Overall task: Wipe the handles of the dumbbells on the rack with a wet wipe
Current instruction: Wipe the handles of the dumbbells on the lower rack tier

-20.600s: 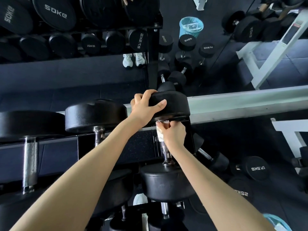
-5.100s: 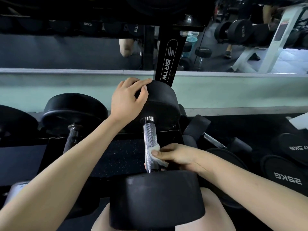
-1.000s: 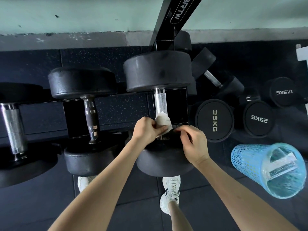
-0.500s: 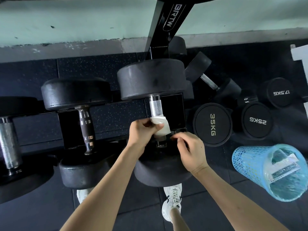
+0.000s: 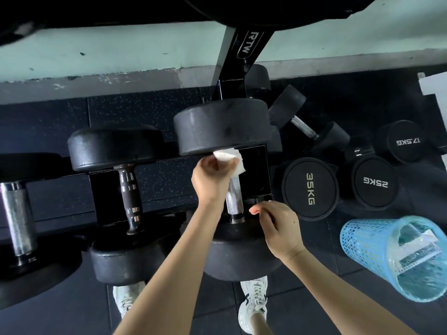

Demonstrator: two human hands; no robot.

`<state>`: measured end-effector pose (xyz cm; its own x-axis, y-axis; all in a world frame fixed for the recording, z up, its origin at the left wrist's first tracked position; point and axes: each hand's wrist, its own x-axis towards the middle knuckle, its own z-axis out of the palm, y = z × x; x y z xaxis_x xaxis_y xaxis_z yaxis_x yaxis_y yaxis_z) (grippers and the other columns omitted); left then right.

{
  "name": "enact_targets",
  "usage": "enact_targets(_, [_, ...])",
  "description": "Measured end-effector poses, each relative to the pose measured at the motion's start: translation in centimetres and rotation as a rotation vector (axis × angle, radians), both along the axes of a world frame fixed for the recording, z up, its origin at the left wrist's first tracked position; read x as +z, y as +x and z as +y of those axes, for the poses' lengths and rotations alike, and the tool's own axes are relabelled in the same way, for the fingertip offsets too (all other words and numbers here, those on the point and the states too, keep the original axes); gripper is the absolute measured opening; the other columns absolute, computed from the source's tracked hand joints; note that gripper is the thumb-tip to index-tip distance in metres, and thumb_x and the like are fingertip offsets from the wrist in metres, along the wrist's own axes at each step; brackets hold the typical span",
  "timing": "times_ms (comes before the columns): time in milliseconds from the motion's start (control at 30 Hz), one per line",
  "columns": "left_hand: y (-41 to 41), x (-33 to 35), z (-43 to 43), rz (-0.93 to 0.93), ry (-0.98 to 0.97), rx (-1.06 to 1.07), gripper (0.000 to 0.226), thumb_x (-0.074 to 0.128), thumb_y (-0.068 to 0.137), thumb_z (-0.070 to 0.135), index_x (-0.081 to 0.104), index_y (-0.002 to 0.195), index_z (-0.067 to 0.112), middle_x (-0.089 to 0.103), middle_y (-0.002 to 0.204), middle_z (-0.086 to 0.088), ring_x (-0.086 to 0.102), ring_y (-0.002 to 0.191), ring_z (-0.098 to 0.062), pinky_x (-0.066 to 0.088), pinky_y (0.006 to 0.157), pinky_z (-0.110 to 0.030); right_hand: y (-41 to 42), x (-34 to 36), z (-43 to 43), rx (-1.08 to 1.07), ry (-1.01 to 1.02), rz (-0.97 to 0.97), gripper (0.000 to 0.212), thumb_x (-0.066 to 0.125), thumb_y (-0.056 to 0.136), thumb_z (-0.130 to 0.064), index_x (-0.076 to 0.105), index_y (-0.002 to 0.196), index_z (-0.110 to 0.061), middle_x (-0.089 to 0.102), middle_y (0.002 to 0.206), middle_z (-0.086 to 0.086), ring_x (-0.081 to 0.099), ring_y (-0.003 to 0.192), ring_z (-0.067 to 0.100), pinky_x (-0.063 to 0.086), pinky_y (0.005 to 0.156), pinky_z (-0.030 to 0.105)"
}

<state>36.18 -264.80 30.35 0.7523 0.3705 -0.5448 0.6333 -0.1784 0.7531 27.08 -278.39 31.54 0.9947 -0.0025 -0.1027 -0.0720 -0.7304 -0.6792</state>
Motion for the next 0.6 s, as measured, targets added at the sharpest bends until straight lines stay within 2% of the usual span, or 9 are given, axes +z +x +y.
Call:
enact_targets(100, [-1.1, -0.5, 0.1, 0.0, -0.222, 0.1, 0.055, 0.078, 0.049, 0.029, 0.062, 0.098, 0.009, 0.07, 0.094, -0.004, 0.063, 0.078, -0.009, 0.048, 0.066, -0.022, 0.0, -0.1, 0.0, 0.0, -0.003, -0.004, 0.04, 0.032, 0.079, -0.022, 0.071, 0.078, -0.012, 0.069, 0.073, -0.004, 0.064, 0.069, 0.019, 0.052, 0.07, 0.038])
enact_targets(167, [-1.1, -0.1, 0.1, 0.009, -0.394, 0.161, 0.062, 0.081, 0.051, 0.031, 0.061, 0.105, 0.009, 0.069, 0.103, -0.007, 0.064, 0.089, -0.012, 0.05, 0.076, -0.024, 0.0, 0.0, 0.0, 0.004, 0.004, 0.006, 0.04, 0.032, 0.078, -0.022, 0.071, 0.078, -0.012, 0.069, 0.072, -0.004, 0.064, 0.069, 0.019, 0.051, 0.07, 0.038])
enact_targets(233, [-1.0, 0.3, 0.0, 0.003, -0.504, 0.233, 0.055, 0.081, 0.064, 0.041, 0.062, 0.104, 0.009, 0.069, 0.105, -0.006, 0.064, 0.097, -0.014, 0.05, 0.085, -0.027, 0.0, -0.1, 0.0, 0.007, 0.006, 0.009, 0.04, 0.032, 0.078, -0.022, 0.07, 0.078, -0.012, 0.068, 0.071, -0.004, 0.063, 0.068, 0.019, 0.051, 0.069, 0.037])
enact_targets(267, [-1.0, 0.5, -0.1, 0.001, -0.494, 0.266, 0.044, 0.078, 0.072, 0.041, 0.063, 0.1, 0.01, 0.069, 0.102, -0.003, 0.064, 0.096, -0.013, 0.049, 0.086, -0.026, -0.1, -0.1, 0.0, 0.005, 0.006, 0.008, 0.04, 0.031, 0.078, -0.022, 0.07, 0.077, -0.012, 0.068, 0.071, -0.004, 0.063, 0.068, 0.019, 0.051, 0.069, 0.037])
enact_targets(333, [-0.7, 0.7, -0.4, -0.018, -0.425, 0.296, 0.019, 0.072, 0.082, 0.032, 0.063, 0.086, 0.016, 0.067, 0.087, 0.006, 0.063, 0.082, -0.004, 0.047, 0.079, -0.019, -0.1, -0.2, -0.1, 0.0, 0.005, 0.004, 0.04, 0.031, 0.078, -0.021, 0.07, 0.077, -0.012, 0.068, 0.07, -0.004, 0.063, 0.068, 0.019, 0.051, 0.07, 0.038])
enact_targets(433, [0.0, 0.7, -0.3, -0.003, -0.418, 0.265, 0.01, 0.072, 0.083, 0.025, 0.068, 0.075, 0.019, 0.067, 0.071, 0.011, 0.061, 0.064, 0.004, 0.049, 0.066, -0.012, -0.1, -0.2, -0.1, -0.001, 0.011, -0.002, 0.04, 0.031, 0.079, -0.021, 0.07, 0.076, -0.012, 0.068, 0.07, -0.004, 0.063, 0.068, 0.019, 0.051, 0.07, 0.039])
enact_targets(533, [0.7, 0.7, 0.6, 0.088, -0.5, 0.273, 0.007, 0.077, 0.078, 0.021, 0.071, 0.076, 0.017, 0.069, 0.07, 0.008, 0.065, 0.074, -0.005, 0.052, 0.081, -0.023, -0.1, -0.1, -0.1, -0.004, 0.021, -0.001, 0.04, 0.031, 0.079, -0.022, 0.07, 0.075, -0.012, 0.068, 0.07, -0.003, 0.064, 0.069, 0.02, 0.051, 0.07, 0.039])
enact_targets(600, [0.7, 0.5, 1.0, 0.124, -0.531, 0.233, 0.008, 0.077, 0.077, 0.022, 0.07, 0.075, 0.02, 0.071, 0.079, 0.004, 0.067, 0.086, -0.012, 0.051, 0.091, -0.03, -0.1, -0.3, -0.1, -0.012, 0.023, 0.002, 0.04, 0.031, 0.079, -0.023, 0.07, 0.074, -0.013, 0.068, 0.069, -0.002, 0.064, 0.069, 0.021, 0.052, 0.07, 0.04])
